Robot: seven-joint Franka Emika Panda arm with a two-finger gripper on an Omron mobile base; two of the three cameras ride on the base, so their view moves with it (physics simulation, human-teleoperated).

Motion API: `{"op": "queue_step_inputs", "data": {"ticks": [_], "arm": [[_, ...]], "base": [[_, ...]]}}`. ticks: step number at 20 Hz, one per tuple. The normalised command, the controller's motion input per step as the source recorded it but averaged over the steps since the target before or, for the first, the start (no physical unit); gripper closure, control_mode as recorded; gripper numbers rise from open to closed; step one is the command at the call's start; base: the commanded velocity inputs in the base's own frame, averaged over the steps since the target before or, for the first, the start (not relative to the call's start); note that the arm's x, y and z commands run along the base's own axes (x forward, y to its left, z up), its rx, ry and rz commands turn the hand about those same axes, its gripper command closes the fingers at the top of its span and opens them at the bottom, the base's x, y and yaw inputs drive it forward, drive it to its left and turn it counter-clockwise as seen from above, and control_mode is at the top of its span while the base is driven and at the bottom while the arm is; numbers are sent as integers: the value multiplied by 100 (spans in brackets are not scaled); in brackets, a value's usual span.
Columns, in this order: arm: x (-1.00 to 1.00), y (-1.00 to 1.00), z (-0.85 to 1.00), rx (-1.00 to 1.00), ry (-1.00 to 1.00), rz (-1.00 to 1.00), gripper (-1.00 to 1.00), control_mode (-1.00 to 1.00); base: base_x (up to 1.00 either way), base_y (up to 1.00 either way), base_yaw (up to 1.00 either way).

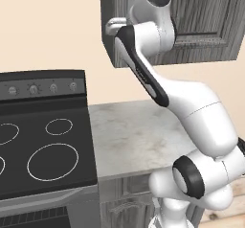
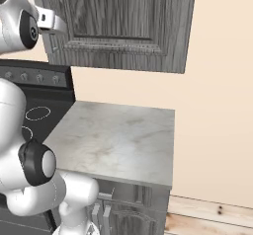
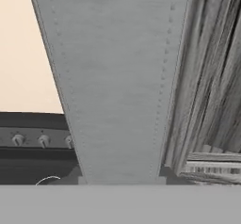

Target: Get the candle and the liquor from the cabinet and move them to the dining counter.

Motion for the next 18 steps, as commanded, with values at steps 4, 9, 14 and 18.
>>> {"op": "queue_step_inputs", "data": {"ticks": [4, 9, 14, 18], "arm": [[24, 13, -1, 0, -2, 0, 100, -100], [-31, 5, 0, 2, -3, 1, 100, -100], [-71, 0, 0, 4, -14, 5, 100, -100], [-81, -1, 1, 5, -16, 4, 100, -100]], "base": [[0, 0, 0], [0, 0, 0], [0, 0, 0], [0, 0, 0]]}}
